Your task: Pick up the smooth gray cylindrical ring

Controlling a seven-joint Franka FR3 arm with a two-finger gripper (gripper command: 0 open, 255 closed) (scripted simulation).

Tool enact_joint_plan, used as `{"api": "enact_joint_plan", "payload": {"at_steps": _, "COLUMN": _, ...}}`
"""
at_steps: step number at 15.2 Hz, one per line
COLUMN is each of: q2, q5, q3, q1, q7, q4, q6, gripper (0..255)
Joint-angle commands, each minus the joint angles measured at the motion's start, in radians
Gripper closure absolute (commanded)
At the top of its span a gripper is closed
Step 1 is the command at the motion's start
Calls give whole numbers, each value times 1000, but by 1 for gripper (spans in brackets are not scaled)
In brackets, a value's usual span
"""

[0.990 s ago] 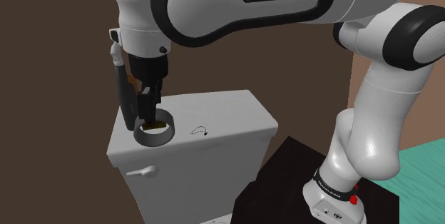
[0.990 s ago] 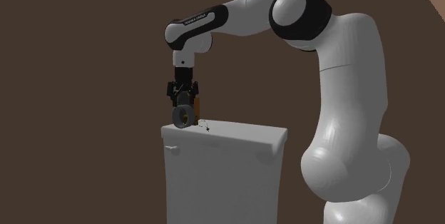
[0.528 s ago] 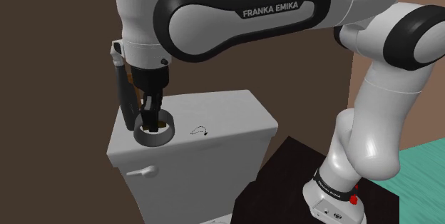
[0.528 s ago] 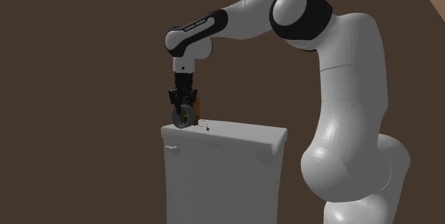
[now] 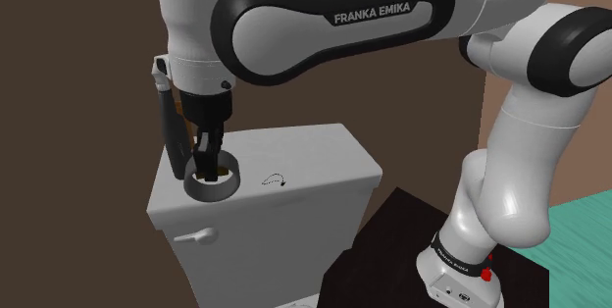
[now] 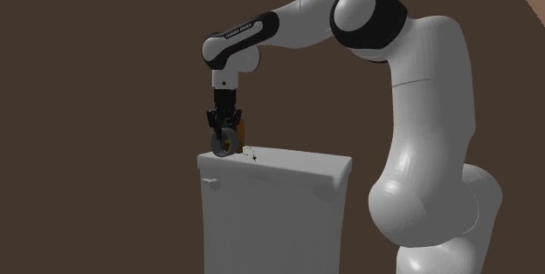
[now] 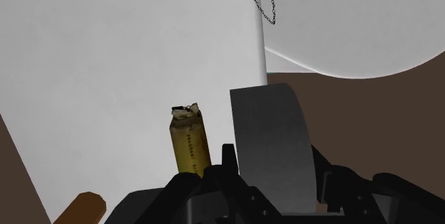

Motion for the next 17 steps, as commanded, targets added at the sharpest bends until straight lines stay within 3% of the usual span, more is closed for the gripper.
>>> {"api": "enact_joint_plan", "payload": {"at_steps": 1, "q2": 2, "q5": -1, "q3": 0, "q1": 0, "q7": 0, "q4": 14, "q6": -14, "gripper": 255}}
{"api": "enact_joint_plan", "payload": {"at_steps": 17, "q2": 39, "q5": -14, "q3": 6, "q1": 13, "q7": 2, "q4": 252, "q6": -217, "gripper": 255}}
